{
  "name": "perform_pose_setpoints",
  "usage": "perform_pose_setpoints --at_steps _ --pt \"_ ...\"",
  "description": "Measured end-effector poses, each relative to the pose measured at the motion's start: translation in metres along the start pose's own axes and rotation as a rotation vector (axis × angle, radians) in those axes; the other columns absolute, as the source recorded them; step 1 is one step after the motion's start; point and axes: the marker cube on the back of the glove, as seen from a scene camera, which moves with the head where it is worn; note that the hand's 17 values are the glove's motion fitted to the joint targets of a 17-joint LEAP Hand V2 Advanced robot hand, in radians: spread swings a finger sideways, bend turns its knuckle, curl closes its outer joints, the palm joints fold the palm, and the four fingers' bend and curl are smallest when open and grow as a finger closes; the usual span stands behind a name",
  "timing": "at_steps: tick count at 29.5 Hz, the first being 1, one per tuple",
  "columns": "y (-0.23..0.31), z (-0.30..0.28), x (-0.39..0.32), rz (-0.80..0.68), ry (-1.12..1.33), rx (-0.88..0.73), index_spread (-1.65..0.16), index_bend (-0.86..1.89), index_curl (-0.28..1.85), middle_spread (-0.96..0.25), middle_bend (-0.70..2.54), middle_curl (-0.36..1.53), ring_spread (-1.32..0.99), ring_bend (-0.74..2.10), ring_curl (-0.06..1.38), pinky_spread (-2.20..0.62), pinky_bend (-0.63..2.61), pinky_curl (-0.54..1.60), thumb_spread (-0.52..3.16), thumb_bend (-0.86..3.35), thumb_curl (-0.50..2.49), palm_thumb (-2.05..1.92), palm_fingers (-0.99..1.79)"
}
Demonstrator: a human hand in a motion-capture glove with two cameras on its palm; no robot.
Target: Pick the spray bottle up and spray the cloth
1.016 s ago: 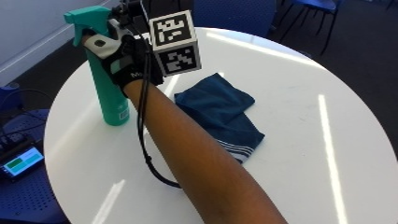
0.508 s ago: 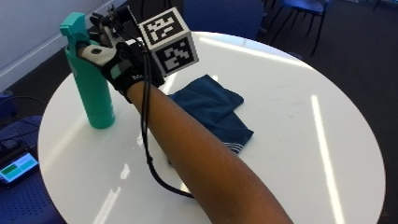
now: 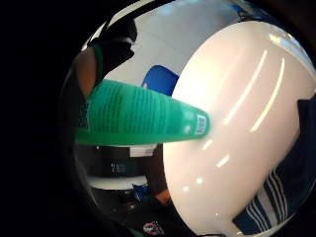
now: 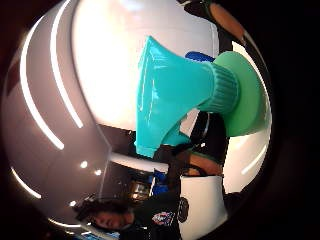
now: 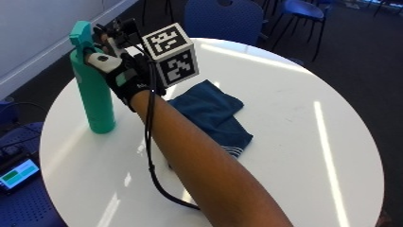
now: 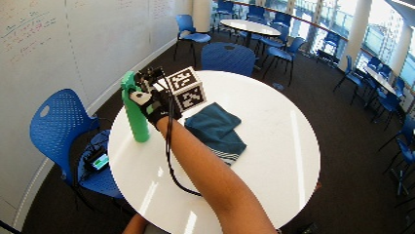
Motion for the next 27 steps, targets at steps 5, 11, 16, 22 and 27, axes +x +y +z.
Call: perform_pose_setpoints --at_steps 5,11,16,22,27 --pt "0.0 0.003 0.004 0.01 -0.047 -0.016 -0.46 0.11 0.25 -0.13 0.29 0.4 -0.1 0.41 0.36 0.19 0.33 0.34 1.02 -0.01 0.69 0.88 0.51" --pt "-0.001 0.002 0.003 -0.01 -0.023 -0.001 -0.46 0.13 0.24 -0.13 0.29 0.39 -0.09 0.4 0.35 0.19 0.3 0.34 1.05 -0.02 0.7 0.86 0.52" --pt "-0.005 -0.005 -0.003 -0.038 0.0 0.017 -0.47 0.16 0.25 -0.13 0.31 0.39 -0.09 0.37 0.35 0.2 0.21 0.32 1.08 0.0 0.72 0.86 0.48" --pt "-0.001 -0.009 -0.01 -0.061 -0.014 0.032 -0.47 0.16 0.26 -0.13 0.29 0.38 -0.1 0.34 0.34 0.2 0.17 0.31 1.12 0.02 0.75 0.88 0.46" --pt "0.013 -0.008 -0.015 -0.089 -0.042 0.046 -0.47 0.16 0.27 -0.13 0.28 0.38 -0.1 0.33 0.33 0.2 0.17 0.3 1.15 0.01 0.78 0.87 0.47"
